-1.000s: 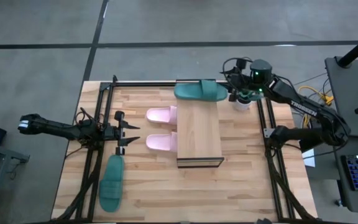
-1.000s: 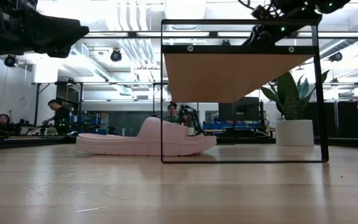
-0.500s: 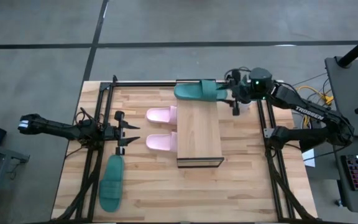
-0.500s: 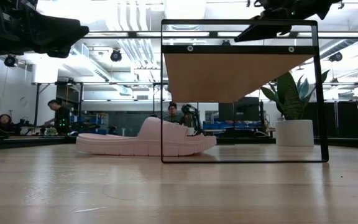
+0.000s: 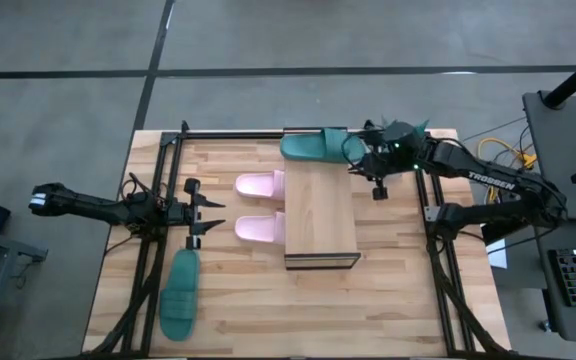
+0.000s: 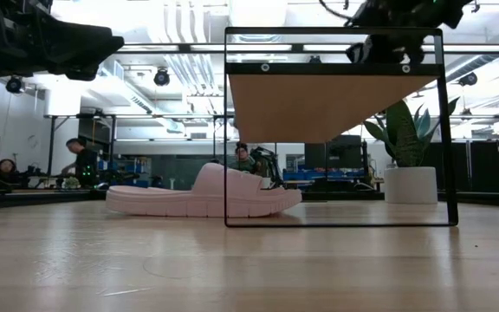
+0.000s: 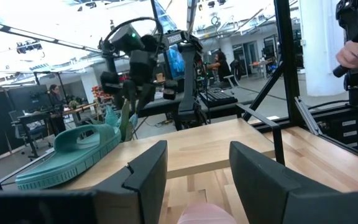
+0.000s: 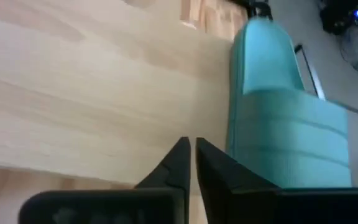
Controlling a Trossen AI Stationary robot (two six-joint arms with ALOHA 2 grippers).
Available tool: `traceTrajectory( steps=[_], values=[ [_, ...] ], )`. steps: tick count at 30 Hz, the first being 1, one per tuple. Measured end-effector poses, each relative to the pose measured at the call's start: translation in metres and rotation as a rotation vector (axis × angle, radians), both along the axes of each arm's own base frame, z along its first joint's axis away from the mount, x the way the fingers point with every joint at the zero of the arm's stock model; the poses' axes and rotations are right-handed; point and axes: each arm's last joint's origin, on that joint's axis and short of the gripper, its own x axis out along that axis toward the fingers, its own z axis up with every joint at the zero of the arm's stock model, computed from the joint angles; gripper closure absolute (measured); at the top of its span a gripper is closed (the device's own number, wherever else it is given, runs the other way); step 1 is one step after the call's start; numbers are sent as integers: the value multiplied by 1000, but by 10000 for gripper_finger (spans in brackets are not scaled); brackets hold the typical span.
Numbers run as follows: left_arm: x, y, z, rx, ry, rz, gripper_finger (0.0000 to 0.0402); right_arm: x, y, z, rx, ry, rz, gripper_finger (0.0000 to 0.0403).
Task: Pick and place slides into the shelf
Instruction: Put the right green slide on the shelf
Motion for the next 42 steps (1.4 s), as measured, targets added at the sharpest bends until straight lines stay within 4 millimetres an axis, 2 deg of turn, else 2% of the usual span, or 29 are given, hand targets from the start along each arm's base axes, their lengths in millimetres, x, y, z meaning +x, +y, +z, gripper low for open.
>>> traceTrajectory(
  steps=[8, 14, 30, 42],
  values=[
    [0, 0, 0, 0, 0, 1, 242, 20, -12, -31, 17, 75, -6, 394],
    [0, 0, 0, 0, 0, 0, 242, 33, -19, -40, -39, 75, -12, 394],
    [0, 0, 0, 0, 0, 1, 242, 43, -28, -32, -177, 16, -65, 394],
    [0, 0, 0, 0, 1, 0, 242, 45, -31, -31, -187, -8, -62, 394]
  ],
)
